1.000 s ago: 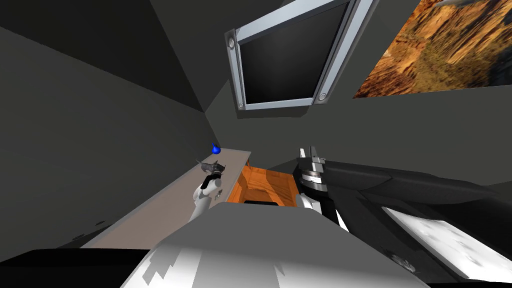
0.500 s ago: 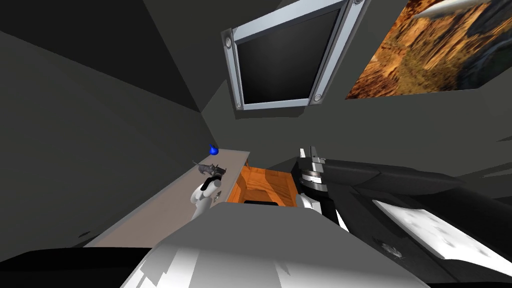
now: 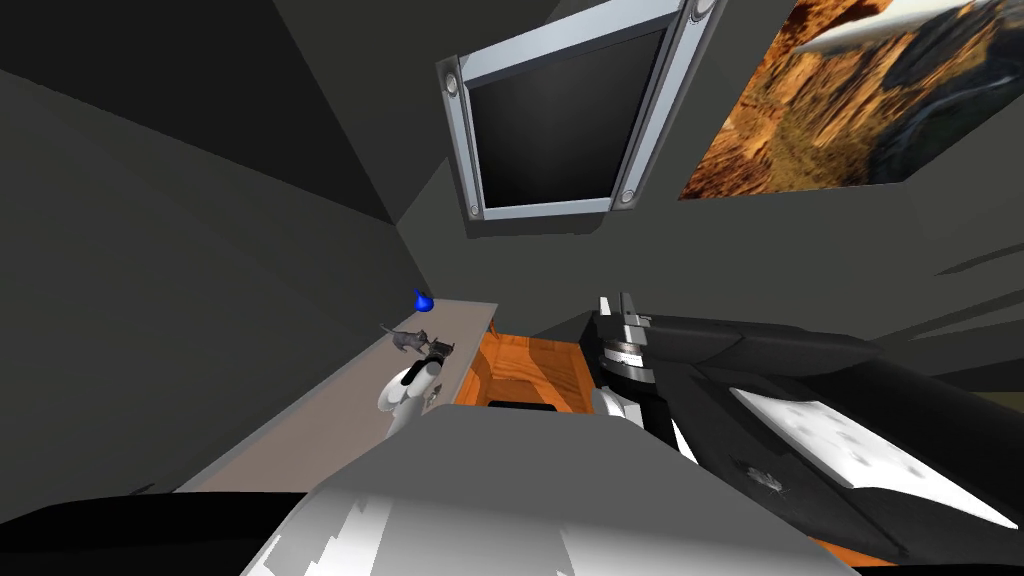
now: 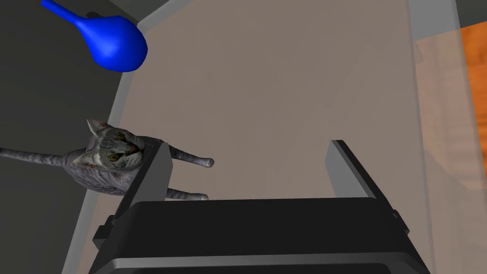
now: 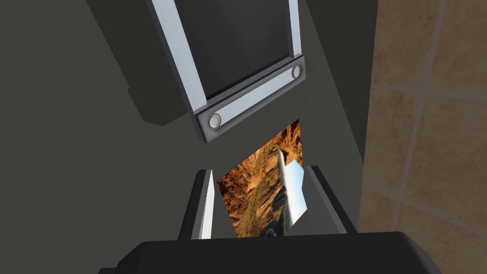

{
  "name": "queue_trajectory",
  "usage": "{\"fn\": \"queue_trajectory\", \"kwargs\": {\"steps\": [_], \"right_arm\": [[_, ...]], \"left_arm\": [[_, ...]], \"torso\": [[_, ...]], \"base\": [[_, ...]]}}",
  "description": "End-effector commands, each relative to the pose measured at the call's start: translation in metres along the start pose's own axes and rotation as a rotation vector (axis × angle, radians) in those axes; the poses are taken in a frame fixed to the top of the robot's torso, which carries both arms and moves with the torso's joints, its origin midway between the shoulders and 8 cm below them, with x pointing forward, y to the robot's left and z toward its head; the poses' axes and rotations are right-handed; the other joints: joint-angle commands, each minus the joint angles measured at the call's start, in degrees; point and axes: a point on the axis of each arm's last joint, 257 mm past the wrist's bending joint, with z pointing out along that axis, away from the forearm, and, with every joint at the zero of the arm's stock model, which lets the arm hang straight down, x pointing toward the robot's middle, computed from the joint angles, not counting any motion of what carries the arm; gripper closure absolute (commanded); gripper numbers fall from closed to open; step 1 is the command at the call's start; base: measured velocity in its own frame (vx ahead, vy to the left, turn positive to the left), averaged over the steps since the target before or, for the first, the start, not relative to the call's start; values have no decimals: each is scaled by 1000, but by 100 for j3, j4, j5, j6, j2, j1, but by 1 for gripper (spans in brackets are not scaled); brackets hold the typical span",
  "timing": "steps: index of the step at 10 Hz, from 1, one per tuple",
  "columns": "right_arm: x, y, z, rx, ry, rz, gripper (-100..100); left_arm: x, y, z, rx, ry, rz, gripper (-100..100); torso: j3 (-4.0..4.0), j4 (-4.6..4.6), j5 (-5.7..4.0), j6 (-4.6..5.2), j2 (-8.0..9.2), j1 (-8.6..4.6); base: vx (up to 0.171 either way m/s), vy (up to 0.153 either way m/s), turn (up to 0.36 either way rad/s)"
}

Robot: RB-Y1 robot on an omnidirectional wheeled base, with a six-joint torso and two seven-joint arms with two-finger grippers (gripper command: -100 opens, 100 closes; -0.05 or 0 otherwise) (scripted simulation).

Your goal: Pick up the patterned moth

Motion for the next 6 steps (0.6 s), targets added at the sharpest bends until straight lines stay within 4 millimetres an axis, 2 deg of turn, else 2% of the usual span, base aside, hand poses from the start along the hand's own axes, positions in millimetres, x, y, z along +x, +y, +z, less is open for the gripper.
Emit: {"fn": "queue_trajectory", "kwargs": {"steps": [1,3,6], "right_arm": [[0,0,0,0,0,0,0],[0,0,0,0,0,0,0],[0,0,0,0,0,0,0]], "left_arm": [[-10,9,2,-24,-24,-31,-100],[-38,35,1,-91,-84,-143,-100],[-56,52,-2,-127,-125,-199,-100]], "torso": [[0,0,0,0,0,0],[-1,-1,0,-1,-2,0],[3,1,0,-2,5,3]], "base": [[-18,26,-35],[-22,37,-67],[-33,31,-38]]}}
